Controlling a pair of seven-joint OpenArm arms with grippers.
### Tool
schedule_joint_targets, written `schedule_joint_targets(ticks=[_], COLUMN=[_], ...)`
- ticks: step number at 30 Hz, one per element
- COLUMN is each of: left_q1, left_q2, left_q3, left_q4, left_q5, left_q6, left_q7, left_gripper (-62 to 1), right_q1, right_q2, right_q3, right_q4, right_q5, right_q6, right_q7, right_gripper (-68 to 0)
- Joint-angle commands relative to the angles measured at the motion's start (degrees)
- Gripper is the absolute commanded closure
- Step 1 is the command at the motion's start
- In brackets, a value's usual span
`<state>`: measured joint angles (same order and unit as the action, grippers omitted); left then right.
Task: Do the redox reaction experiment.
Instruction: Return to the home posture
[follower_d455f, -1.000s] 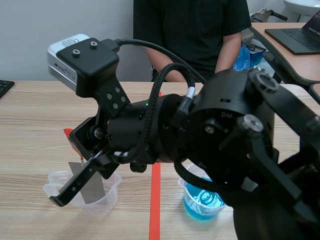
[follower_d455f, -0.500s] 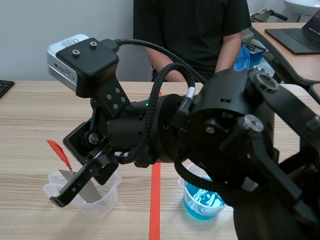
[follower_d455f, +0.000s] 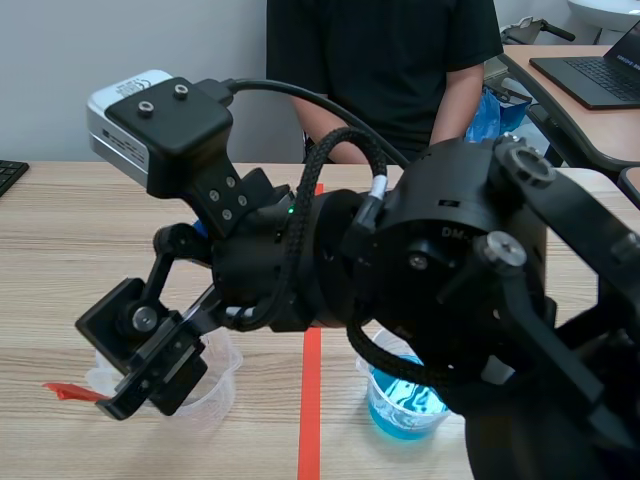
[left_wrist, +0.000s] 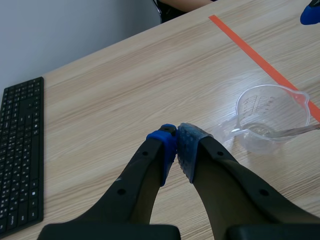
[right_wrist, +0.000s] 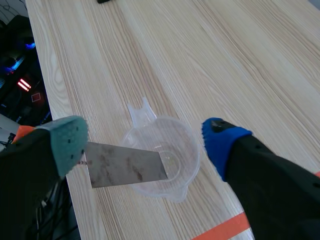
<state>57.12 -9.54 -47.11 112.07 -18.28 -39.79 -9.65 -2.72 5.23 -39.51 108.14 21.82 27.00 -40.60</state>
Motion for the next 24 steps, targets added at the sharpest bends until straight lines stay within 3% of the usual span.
schedule_joint_targets(ticks=[1, 4, 24], left_q1=[-0.17, -0.17, -0.2], left_q2=[0.11, 0.11, -0.07], left_q3=[0.24, 0.24, 0.24], left_q4=[0.5, 0.5, 0.5], left_q5=[-0.83, -0.83, -1.7], left_q6=[-0.09, -0.09, -0.09], left_q7=[-0.87, -0.87, -1.01], left_gripper=[-4.6, -4.6, -4.6], right_q1=[0.96, 0.96, 0.94], right_q2=[-0.15, -0.15, 0.96], right_q3=[-0.04, -0.04, 0.11], right_q4=[0.37, 0.37, 1.14], right_q5=[0.04, 0.28, -0.46], right_q6=[0.0, -0.04, 0.0], right_q7=[1.57, 2.47, -0.35], right_gripper=[-55.9, -67.9, -67.9])
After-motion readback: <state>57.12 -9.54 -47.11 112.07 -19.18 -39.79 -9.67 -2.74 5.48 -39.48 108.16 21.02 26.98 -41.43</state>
